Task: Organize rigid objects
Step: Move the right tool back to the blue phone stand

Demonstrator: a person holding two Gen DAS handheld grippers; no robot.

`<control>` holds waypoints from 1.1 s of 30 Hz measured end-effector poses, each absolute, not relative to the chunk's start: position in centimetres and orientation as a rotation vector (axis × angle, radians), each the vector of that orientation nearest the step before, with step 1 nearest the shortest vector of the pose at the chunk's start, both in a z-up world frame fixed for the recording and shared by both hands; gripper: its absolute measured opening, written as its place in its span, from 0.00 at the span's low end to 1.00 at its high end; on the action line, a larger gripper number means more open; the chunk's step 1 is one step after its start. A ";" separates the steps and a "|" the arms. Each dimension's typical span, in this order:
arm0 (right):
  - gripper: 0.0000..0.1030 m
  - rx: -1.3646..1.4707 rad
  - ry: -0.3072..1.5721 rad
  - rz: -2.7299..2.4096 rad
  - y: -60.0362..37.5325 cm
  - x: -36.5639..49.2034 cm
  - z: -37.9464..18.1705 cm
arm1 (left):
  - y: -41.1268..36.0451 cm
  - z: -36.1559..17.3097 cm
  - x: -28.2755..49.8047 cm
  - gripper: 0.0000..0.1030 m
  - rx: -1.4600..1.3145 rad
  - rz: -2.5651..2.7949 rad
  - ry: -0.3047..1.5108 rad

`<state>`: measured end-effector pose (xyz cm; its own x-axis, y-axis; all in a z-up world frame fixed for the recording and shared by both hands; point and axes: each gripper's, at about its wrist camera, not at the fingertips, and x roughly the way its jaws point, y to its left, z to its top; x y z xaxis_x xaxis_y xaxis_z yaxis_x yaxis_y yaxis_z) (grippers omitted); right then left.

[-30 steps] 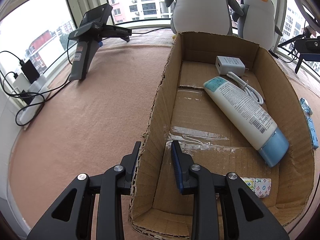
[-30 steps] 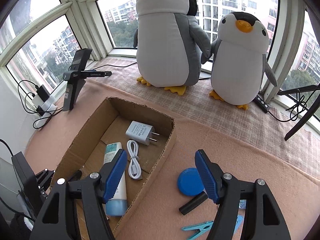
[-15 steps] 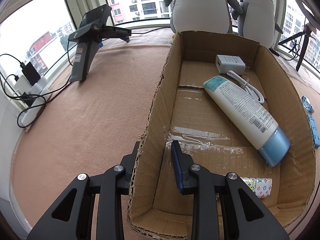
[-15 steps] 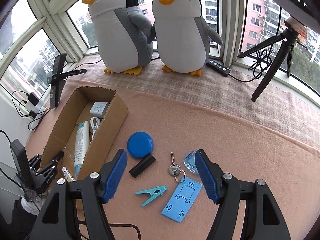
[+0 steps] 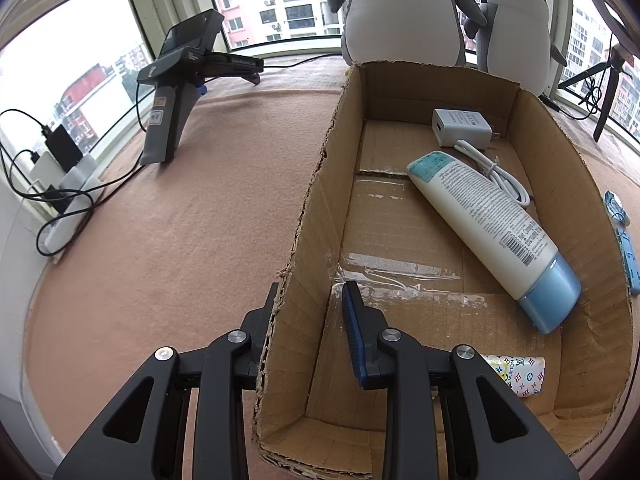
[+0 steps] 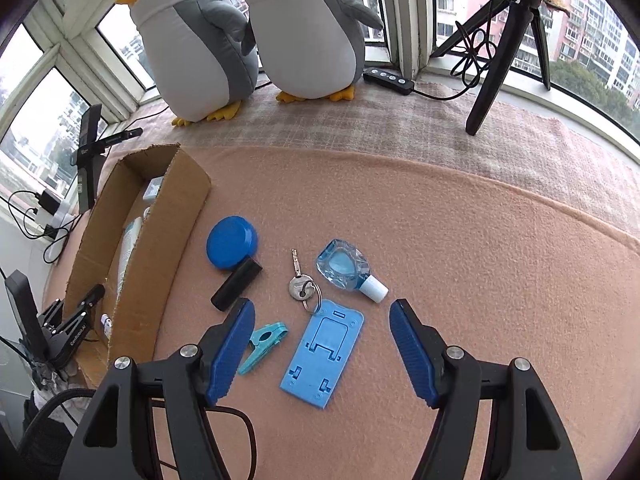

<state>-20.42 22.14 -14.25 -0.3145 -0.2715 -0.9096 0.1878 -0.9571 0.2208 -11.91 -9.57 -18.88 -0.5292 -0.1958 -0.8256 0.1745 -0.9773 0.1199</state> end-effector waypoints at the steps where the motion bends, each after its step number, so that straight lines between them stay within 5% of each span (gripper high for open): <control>1: 0.64 1.659 -0.106 -2.336 22.2 -20.2 -14.6 | -9.6 -18.9 -11.9 0.26 1.395 -2.576 -0.033; 13: 0.56 1.814 -0.152 -2.315 21.9 -19.5 -18.1 | -9.5 -18.9 -11.8 0.26 1.394 -2.581 -0.024; 33: 0.56 1.816 0.193 -2.353 20.9 -17.6 -18.7 | -9.6 -18.9 -11.7 0.26 1.395 -2.587 -0.011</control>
